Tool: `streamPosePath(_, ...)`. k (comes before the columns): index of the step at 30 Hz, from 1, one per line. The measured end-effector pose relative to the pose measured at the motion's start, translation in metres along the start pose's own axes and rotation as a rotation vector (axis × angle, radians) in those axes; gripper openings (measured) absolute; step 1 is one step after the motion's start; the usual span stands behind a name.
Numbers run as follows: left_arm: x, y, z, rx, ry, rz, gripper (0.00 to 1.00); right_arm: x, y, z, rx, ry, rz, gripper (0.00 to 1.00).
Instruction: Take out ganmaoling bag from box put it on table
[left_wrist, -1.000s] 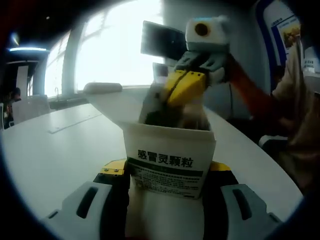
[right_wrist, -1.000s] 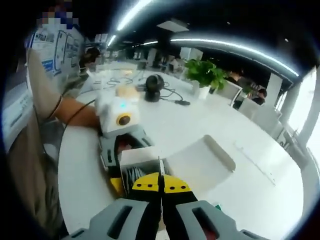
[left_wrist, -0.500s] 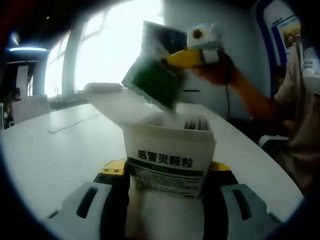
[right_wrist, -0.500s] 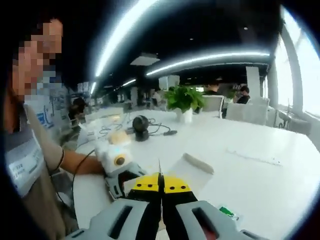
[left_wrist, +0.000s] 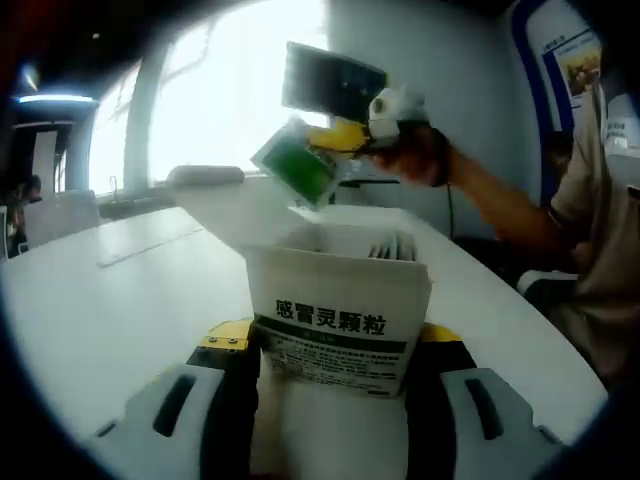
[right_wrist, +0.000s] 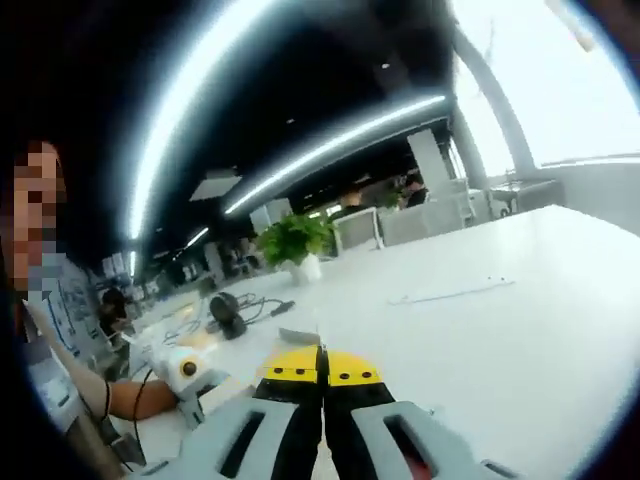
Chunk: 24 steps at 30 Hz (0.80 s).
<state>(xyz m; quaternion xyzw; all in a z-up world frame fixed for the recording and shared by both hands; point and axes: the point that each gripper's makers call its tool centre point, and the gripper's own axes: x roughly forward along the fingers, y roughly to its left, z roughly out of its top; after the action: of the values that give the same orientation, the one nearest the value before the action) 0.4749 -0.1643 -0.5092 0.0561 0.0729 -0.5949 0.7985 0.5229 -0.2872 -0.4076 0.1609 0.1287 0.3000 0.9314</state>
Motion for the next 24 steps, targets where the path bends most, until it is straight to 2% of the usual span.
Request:
streamPosePath(2, 0.000, 0.000, 0.000, 0.000, 0.000, 0.000, 0.50, 0.002, -0.018, -0.009, 0.045, 0.016, -0.050, 0.00)
streamPosePath(5, 0.000, 0.000, -0.001, 0.004, 0.002, 0.002, 0.50, 0.006, -0.039, -0.031, 0.049, 0.074, -0.121, 0.00)
streamPosePath(8, -0.001, 0.000, -0.001, 0.004, 0.002, 0.001, 0.50, 0.010, -0.038, -0.043, 0.128, 0.087, -0.110, 0.00)
streamPosePath(12, -0.001, 0.000, -0.001, 0.003, 0.001, 0.001, 0.50, 0.015, -0.030, -0.047, 0.183, 0.091, -0.077, 0.00)
streamPosePath(14, -0.001, 0.000, -0.001, 0.003, 0.002, 0.001, 0.50, 0.019, -0.025, -0.049, 0.246, 0.089, -0.048, 0.00)
streamPosePath(16, -0.001, 0.000, -0.001, 0.003, 0.002, 0.001, 0.50, 0.022, -0.026, -0.052, 0.305, 0.094, -0.037, 0.00)
streamPosePath(22, -0.001, 0.000, -0.001, 0.002, 0.002, 0.001, 0.50, 0.024, -0.041, -0.063, 0.408, 0.096, -0.059, 0.00)
streamPosePath(24, -0.001, 0.000, -0.001, 0.002, 0.002, 0.001, 0.50, 0.024, -0.043, -0.067, 0.473, 0.093, -0.058, 0.00)
